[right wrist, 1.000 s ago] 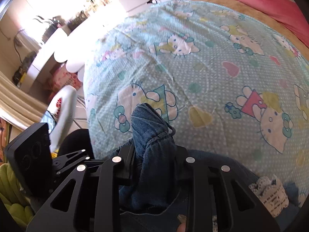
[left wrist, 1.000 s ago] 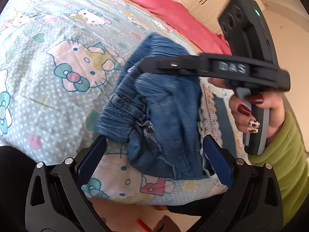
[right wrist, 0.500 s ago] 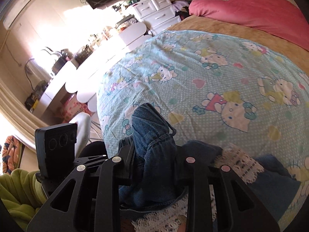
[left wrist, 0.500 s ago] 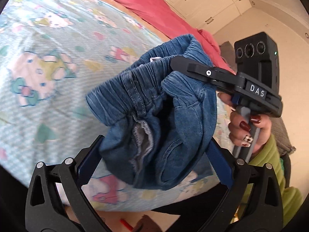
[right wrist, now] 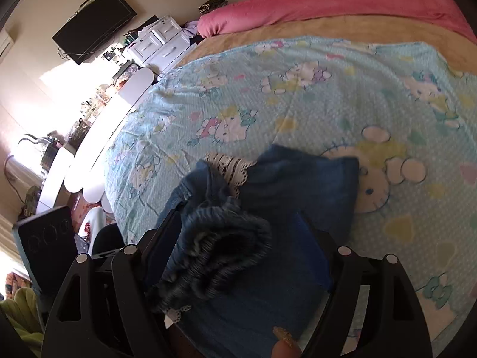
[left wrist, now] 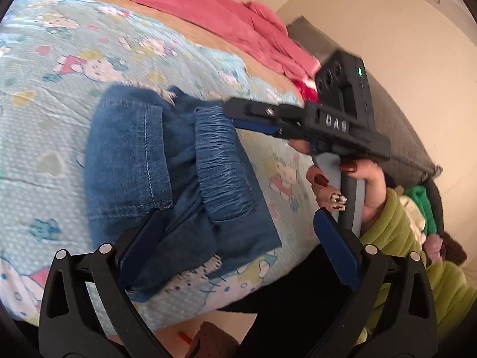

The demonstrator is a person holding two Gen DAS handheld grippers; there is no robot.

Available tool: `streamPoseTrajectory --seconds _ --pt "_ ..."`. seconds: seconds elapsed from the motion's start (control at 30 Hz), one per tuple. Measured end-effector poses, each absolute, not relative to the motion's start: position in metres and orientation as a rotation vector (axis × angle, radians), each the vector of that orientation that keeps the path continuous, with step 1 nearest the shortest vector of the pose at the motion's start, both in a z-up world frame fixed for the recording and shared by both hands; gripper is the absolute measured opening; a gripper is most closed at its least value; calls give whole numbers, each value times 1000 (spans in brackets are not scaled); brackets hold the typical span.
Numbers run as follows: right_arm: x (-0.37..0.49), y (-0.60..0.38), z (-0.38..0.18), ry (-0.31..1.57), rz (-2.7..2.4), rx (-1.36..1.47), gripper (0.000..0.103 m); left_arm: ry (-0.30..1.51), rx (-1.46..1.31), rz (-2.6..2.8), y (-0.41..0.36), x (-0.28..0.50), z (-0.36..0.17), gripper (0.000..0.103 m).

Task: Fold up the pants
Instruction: 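Grasp the waistband with the right tool and fold it over toward the cuffs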

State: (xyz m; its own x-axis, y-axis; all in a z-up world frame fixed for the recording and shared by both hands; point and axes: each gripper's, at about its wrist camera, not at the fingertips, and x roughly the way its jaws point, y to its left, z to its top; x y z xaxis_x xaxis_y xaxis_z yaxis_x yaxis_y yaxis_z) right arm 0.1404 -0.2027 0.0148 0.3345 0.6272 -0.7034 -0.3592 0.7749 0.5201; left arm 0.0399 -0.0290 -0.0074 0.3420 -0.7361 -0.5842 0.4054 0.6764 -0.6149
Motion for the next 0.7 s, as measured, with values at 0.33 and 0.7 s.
streamPoseTrajectory --seconds 0.33,0.7 --pt "132 -199 -2 1128 641 276 29 949 -285 -761 -57 25 -3 93" --pt "125 -209 1 1101 508 109 52 887 -314 -598 5 16 13 94"
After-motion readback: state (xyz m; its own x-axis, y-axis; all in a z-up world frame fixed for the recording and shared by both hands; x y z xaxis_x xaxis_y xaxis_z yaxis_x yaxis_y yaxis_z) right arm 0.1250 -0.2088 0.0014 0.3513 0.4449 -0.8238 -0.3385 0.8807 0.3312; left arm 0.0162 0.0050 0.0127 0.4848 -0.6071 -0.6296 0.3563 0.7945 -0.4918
